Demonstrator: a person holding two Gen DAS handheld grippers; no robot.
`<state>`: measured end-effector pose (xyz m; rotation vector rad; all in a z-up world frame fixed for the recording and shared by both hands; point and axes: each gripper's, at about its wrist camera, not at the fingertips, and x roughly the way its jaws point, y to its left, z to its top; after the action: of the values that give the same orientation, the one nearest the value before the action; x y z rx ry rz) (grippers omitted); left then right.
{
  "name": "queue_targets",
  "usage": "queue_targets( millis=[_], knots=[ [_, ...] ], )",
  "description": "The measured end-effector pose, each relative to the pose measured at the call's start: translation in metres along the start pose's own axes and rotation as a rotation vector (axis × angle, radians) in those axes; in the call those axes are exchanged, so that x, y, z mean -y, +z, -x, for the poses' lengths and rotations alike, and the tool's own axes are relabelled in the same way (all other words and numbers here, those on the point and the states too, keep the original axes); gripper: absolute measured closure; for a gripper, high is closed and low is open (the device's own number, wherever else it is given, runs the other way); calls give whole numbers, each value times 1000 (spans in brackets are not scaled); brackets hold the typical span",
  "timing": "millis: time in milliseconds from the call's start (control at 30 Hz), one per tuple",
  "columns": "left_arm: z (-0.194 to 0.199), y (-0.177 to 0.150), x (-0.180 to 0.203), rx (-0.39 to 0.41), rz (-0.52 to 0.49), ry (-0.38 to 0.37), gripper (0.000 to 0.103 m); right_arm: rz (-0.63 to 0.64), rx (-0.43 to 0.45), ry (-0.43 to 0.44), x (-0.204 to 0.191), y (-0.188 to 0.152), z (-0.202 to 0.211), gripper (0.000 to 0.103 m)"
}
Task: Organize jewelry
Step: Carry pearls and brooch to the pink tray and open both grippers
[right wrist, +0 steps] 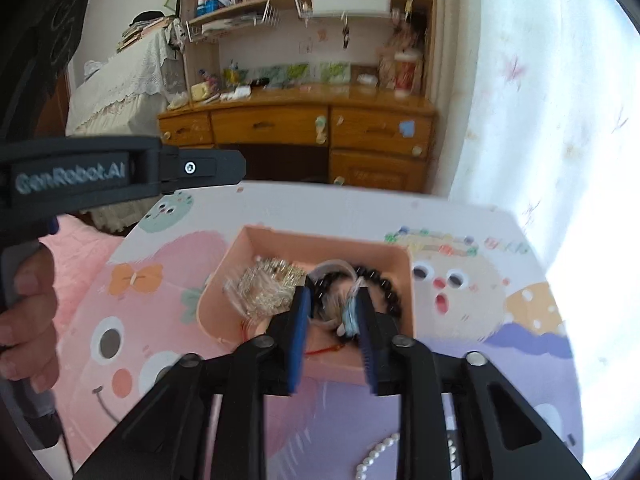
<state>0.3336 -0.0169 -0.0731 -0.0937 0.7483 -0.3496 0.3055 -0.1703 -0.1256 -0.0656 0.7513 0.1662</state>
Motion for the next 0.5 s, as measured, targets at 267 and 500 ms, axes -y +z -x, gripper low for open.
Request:
queue_targets(
  millis=[267, 500],
  knots=[
    [-8, -16, -12, -66, 53, 91, 44, 6, -20, -23, 12, -14, 2, 55],
    [15, -55, -36, -156, 88, 148, 42, -71, -51, 3, 20, -43, 26, 33]
  ],
)
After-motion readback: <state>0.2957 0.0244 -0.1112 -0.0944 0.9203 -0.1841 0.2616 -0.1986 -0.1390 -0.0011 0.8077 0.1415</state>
